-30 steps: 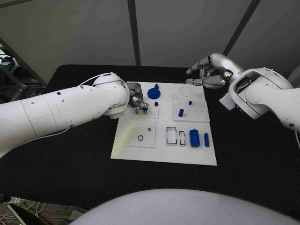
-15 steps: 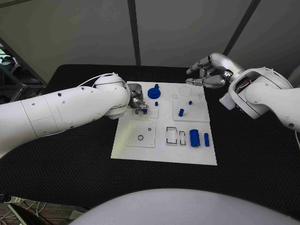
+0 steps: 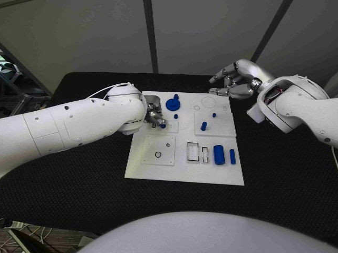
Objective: Assemble the parts on the task board
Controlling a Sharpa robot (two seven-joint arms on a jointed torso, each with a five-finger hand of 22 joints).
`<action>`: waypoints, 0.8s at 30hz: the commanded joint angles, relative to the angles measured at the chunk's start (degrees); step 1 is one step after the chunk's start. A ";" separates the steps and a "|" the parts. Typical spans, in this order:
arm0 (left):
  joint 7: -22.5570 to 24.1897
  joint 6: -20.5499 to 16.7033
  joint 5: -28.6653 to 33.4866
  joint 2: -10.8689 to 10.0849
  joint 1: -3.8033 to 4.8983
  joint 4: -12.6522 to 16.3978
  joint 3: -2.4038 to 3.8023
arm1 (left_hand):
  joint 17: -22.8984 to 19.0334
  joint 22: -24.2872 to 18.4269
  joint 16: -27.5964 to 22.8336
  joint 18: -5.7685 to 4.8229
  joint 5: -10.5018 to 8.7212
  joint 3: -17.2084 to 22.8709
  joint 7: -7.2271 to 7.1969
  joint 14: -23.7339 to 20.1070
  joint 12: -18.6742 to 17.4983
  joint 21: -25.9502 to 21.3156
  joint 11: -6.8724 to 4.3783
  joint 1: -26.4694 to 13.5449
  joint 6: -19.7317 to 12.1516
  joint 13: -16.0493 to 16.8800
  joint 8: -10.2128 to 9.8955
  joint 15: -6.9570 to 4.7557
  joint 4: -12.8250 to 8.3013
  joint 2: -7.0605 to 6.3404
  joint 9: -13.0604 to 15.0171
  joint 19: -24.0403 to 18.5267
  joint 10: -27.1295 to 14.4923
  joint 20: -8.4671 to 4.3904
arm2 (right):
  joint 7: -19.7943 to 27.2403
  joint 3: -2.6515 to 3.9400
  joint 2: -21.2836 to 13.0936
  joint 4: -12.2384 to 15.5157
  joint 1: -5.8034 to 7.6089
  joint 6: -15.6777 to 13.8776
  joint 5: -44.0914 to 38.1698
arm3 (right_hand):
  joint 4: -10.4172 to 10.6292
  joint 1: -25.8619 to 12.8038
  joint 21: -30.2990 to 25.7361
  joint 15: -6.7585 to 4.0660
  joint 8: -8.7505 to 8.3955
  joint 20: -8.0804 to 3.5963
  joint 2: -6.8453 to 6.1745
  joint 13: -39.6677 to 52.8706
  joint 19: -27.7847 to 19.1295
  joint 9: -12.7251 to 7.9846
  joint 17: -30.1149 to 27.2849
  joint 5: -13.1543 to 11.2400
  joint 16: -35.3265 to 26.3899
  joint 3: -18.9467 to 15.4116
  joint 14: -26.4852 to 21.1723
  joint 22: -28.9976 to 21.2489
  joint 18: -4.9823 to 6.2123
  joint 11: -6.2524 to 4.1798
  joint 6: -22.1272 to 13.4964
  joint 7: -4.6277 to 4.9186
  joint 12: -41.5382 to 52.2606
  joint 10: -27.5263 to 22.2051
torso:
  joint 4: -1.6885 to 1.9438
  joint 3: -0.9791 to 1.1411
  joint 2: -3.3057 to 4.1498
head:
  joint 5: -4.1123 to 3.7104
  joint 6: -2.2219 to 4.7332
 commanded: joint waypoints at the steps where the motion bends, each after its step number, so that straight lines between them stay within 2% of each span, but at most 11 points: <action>1: -0.89 1.67 -0.53 -0.14 -0.18 0.29 -0.14 | 0.09 1.48 -0.10 -4.03 0.34 9.57 -0.47 0.36 0.20 0.32 -0.01 -0.30 0.10 0.04 0.37 -0.42 -9.31 0.22 -0.02 0.45 0.37 0.13 | 0.12 0.05 0.08 0.01 0.08 0.43 -0.24 | -0.15 -0.11 -0.31 -0.43 0.39 -0.14 0.34 -0.01 -0.19 -0.02 0.07 0.22 -0.25 -0.17 1.71 0.02 1.14 0.07 -0.10 -0.10 -0.10 -0.11 | 0.05 -0.02 -0.03 | 0.10 -0.05; 18: -1.01 2.37 -0.22 -0.26 -0.25 0.31 -0.14 | 0.12 1.55 -0.11 -4.03 0.54 9.97 -0.56 0.36 0.18 0.33 -0.08 -0.80 0.23 -0.03 0.60 -0.48 -9.51 0.10 0.16 0.47 0.45 0.08 | 0.06 0.04 0.25 -0.16 0.08 0.70 -0.23 | -0.11 -0.17 -0.34 -0.43 0.43 -0.14 0.37 0.00 -0.19 -0.01 0.05 0.22 -0.28 -0.18 1.71 -0.01 1.15 0.07 -0.05 -0.10 -0.08 -0.10 | 0.00 -0.02 0.03 | 0.18 -0.19; 24: -1.25 2.26 0.37 0.10 -0.25 -0.16 -0.13 | 0.15 1.65 -0.16 -4.04 0.37 9.74 -0.80 0.39 0.15 0.29 -0.20 -2.63 0.42 -0.20 0.97 -0.54 -9.04 -0.06 0.46 0.48 0.65 0.02 | 0.06 0.04 0.32 -0.23 0.07 0.37 -0.24 | -0.09 -0.20 -0.39 -0.44 0.46 -0.15 0.38 -0.11 -0.21 0.00 -0.14 0.22 -0.41 -0.20 1.67 -0.07 1.16 0.07 -0.03 -0.10 -0.16 -0.18 | -0.03 0.02 0.03 | 0.16 -0.19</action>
